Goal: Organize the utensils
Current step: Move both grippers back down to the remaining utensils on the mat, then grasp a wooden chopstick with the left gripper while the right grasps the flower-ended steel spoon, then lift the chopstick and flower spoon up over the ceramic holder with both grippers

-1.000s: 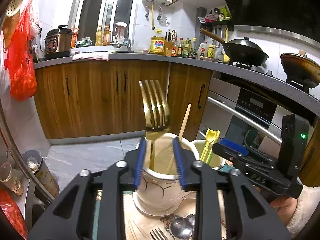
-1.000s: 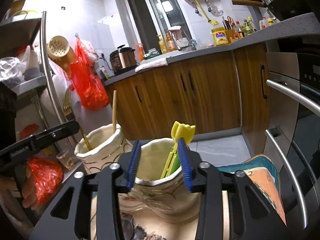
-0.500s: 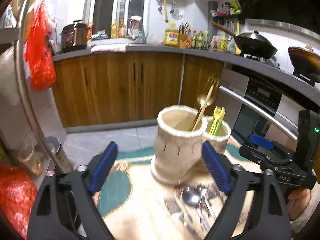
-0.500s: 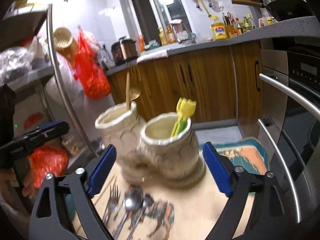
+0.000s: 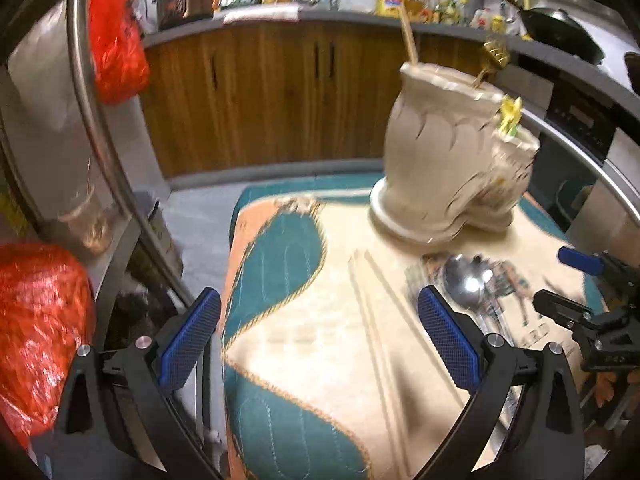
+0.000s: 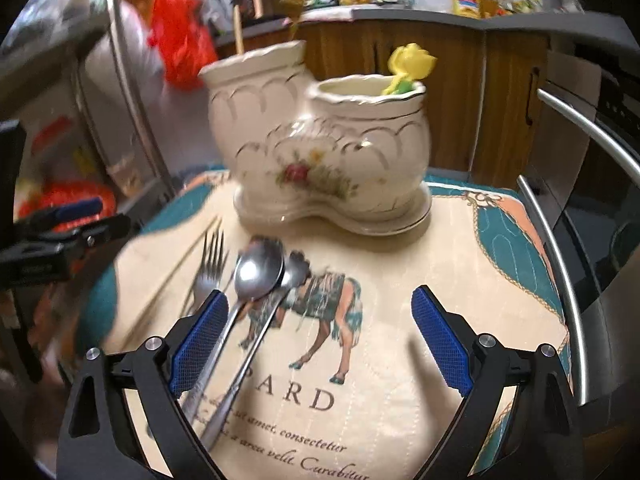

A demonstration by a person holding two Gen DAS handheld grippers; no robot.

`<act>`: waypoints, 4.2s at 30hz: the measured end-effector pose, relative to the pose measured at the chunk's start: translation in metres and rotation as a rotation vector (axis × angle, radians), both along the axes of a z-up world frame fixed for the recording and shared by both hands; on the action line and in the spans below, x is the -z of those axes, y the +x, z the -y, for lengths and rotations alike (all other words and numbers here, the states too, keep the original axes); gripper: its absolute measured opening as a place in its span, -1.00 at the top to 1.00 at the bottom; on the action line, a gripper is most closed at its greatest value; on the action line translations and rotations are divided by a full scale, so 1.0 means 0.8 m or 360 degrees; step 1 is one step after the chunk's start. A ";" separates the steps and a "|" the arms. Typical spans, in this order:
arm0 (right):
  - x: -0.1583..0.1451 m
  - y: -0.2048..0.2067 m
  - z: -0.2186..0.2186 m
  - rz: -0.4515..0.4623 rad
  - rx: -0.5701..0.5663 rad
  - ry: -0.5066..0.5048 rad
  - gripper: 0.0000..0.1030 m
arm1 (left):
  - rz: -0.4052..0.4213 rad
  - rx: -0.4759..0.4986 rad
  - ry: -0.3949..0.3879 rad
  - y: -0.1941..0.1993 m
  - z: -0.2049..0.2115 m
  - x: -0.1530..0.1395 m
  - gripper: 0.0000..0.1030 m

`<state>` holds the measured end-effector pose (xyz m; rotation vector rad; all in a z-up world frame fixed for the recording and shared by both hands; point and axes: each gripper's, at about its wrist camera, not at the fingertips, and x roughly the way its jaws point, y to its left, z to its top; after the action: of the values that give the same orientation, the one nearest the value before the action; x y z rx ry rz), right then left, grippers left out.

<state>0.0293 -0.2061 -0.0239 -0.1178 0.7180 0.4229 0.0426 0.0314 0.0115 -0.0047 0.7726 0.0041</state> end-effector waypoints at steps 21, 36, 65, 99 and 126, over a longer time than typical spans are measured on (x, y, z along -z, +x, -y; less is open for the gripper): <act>0.030 0.007 -0.048 -0.0209 -0.0072 -0.0156 0.57 | -0.0127 0.0066 0.0182 0.001 0.024 0.027 -0.70; 0.028 0.027 -0.036 -0.0251 -0.0018 -0.0063 0.92 | -0.0178 0.0123 0.0168 0.004 0.032 0.034 -0.25; 0.008 0.021 -0.011 -0.0191 -0.0098 0.0109 0.92 | -0.0272 0.0175 0.0026 0.034 0.032 0.050 0.89; -0.155 0.156 0.074 0.0591 0.0174 0.0934 0.92 | 0.0978 0.0384 -0.0406 0.117 0.090 -0.184 0.89; -0.112 0.139 0.047 0.0723 0.0238 0.0618 0.96 | 0.0967 0.0371 -0.0248 0.112 0.078 -0.139 0.89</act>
<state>0.1409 -0.2434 0.0657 0.2011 0.1876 0.3676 0.1324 -0.0308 0.1229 -0.0609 0.1610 -0.2684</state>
